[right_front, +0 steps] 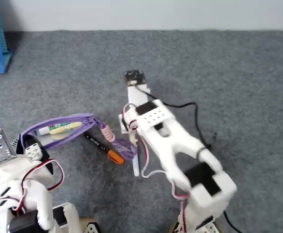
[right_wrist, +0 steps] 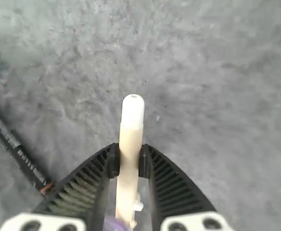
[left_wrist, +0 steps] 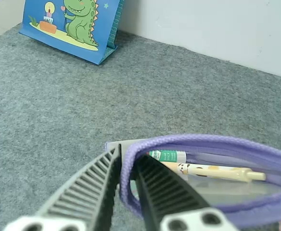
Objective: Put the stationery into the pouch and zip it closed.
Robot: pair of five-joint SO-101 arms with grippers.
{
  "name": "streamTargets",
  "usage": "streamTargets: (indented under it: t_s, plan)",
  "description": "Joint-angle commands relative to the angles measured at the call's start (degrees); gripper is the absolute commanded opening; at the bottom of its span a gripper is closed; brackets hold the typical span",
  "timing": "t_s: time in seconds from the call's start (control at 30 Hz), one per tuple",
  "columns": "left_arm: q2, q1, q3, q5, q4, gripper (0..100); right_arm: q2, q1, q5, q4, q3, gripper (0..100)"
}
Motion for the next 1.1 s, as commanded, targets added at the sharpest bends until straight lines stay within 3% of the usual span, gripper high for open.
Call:
streamTargets:
  t_s: [0.0,0.37,0.67,0.87,1.07]
  plan:
    - [-0.3,-0.4,-0.2,-0.5,0.0,1,-14.4,1.5,4.1,0.8,4.2,0.8]
    - [-0.3,0.0,-0.1,-0.5,-0.1,1,-50.9,-0.2,8.8,1.3,16.2,0.7]
    - [-0.3,0.0,-0.1,-0.5,-0.2,1,-70.6,-11.2,8.5,-1.5,16.4,0.7]
    - [-0.3,0.0,-0.1,-0.5,-0.2,1,-74.8,-15.3,8.7,-12.7,18.5,0.7]
    - [-0.3,0.0,-0.1,-0.5,-0.3,1,-75.1,-17.5,8.7,-34.7,27.7,0.7]
